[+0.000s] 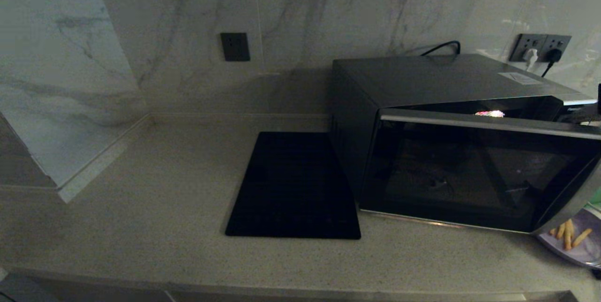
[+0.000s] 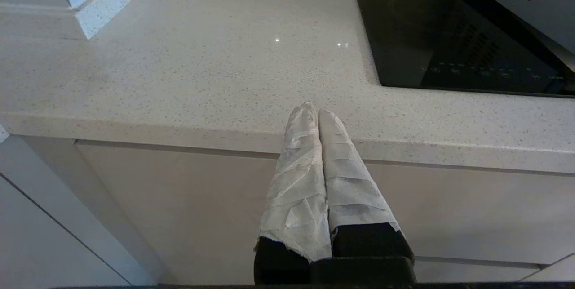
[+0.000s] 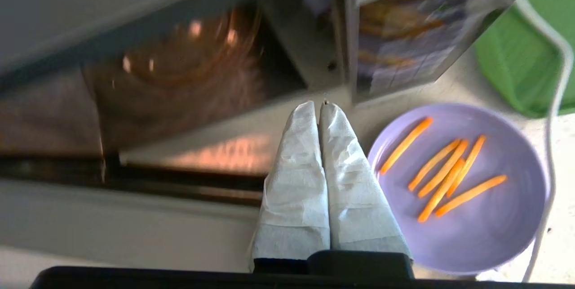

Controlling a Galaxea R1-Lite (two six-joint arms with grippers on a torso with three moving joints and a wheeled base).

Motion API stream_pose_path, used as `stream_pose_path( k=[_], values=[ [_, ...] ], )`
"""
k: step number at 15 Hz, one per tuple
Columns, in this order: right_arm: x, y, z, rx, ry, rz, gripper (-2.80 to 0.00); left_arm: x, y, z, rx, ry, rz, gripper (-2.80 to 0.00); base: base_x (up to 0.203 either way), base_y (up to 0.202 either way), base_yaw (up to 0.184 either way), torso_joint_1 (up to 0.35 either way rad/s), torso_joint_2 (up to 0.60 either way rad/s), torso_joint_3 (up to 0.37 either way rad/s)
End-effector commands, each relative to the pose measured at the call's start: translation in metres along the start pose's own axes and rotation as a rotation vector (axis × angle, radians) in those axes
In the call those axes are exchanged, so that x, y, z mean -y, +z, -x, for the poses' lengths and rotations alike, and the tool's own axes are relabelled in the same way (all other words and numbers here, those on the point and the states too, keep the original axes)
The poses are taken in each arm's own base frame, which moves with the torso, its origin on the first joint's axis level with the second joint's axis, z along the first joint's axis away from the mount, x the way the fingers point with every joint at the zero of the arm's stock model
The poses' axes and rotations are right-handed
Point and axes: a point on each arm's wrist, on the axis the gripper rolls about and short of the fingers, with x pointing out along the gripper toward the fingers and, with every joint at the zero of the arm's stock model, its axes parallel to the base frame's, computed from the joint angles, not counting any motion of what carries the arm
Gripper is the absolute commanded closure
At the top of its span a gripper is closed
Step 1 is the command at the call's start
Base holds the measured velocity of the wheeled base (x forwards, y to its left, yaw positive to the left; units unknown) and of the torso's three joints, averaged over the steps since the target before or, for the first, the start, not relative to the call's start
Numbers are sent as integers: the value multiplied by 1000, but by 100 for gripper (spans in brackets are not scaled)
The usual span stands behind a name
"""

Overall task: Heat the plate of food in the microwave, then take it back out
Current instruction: Open the microwave oven

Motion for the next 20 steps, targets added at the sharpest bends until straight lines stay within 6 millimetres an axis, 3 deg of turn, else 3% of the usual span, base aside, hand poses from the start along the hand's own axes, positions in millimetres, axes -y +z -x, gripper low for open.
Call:
stream_pose_path(
  k=[1,5,9,20],
  values=[
    [1,-3,-2,-26,7,7,0,0,0,0,2,0,0,0,0,0,0,0,0,0],
    [9,-9,5,-71,-5,31,0,0,0,0,2,0,0,0,0,0,0,0,0,0],
    [3,-15,23,-101,62,41,0,0,0,0,2,0,0,0,0,0,0,0,0,0],
    [-20,-67,91,-366,358,35,0,0,0,0,2,0,0,0,0,0,0,0,0,0]
  ],
)
